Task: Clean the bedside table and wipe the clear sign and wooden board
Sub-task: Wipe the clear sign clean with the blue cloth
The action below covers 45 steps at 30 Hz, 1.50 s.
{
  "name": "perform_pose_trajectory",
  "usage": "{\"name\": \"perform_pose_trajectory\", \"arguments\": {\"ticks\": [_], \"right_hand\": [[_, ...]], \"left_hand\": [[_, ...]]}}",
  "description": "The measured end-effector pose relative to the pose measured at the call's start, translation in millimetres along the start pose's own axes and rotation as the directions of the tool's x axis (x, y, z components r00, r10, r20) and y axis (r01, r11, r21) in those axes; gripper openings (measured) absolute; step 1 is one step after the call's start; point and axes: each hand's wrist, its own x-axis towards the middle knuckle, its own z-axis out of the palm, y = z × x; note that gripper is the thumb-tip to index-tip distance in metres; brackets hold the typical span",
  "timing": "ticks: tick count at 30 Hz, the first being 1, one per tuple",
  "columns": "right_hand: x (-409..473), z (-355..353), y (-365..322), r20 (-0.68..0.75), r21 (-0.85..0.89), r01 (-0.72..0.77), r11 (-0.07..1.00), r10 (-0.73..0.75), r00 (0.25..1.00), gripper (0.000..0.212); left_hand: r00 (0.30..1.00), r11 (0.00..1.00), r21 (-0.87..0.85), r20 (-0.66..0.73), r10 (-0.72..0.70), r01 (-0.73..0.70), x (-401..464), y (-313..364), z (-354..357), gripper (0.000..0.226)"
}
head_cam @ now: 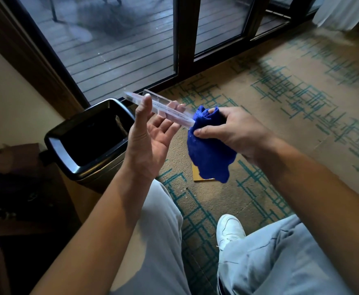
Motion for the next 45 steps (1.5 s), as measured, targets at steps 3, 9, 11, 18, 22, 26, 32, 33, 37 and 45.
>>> {"name": "perform_pose_trajectory", "arguments": {"ticks": [3, 9, 11, 18, 22, 26, 32, 33, 37, 45], "right_hand": [[-3, -8, -7, -0.013, 0.000, 0.028, 1.000, -0.028, 1.000, 0.016], [-1, -16, -15, 0.016, -0.268, -0.001, 0.963, 0.005, 1.000, 0.013], [-2, -12, -14, 0.051, -0.311, -0.017, 0.950, 0.035, 0.998, 0.015], [-7, -16, -15, 0.080, -0.445, -0.011, 0.896, 0.051, 0.995, 0.016], [-8, -20, -14, 0.062, -0.403, -0.005, 0.915, 0.033, 0.998, 0.016], [-10, -21, -15, 0.044, -0.385, 0.036, 0.922, -0.021, 0.999, 0.014], [-8, -27, -23, -0.071, -0.284, 0.070, 0.956, -0.094, 0.993, 0.017], [-8, -27, -23, -0.071, -0.282, 0.067, 0.957, -0.090, 0.993, 0.016], [-10, -17, -26, -0.098, -0.446, 0.147, 0.883, -0.211, 0.973, 0.013], [-16, -11, -22, 0.051, -0.565, 0.111, 0.818, -0.099, 0.994, 0.012]], "left_hand": [[1.000, 0.986, 0.168, 0.000, 0.020, -0.019, 0, -1, 2, 0.104], [0.997, 0.923, 0.380, -0.017, 0.075, -0.063, -4, -10, 3, 0.088], [0.995, 0.917, 0.393, -0.041, 0.095, -0.072, -5, -10, 2, 0.085], [0.998, 0.870, 0.493, -0.046, 0.047, -0.018, -7, -20, 2, 0.070], [1.000, 0.862, 0.506, 0.000, -0.020, 0.018, -9, -25, 4, 0.061], [0.987, 0.822, 0.564, 0.067, -0.143, 0.081, -13, -30, 4, 0.066], [0.953, 0.794, 0.599, 0.167, -0.253, 0.106, -23, -43, 7, 0.059], [0.950, 0.793, 0.600, 0.177, -0.256, 0.102, -23, -42, 6, 0.058], [0.963, 0.789, 0.613, 0.185, -0.194, 0.041, -18, -33, 5, 0.070], [0.995, 0.883, 0.469, 0.085, -0.045, 0.000, -6, -16, -1, 0.053]]}}
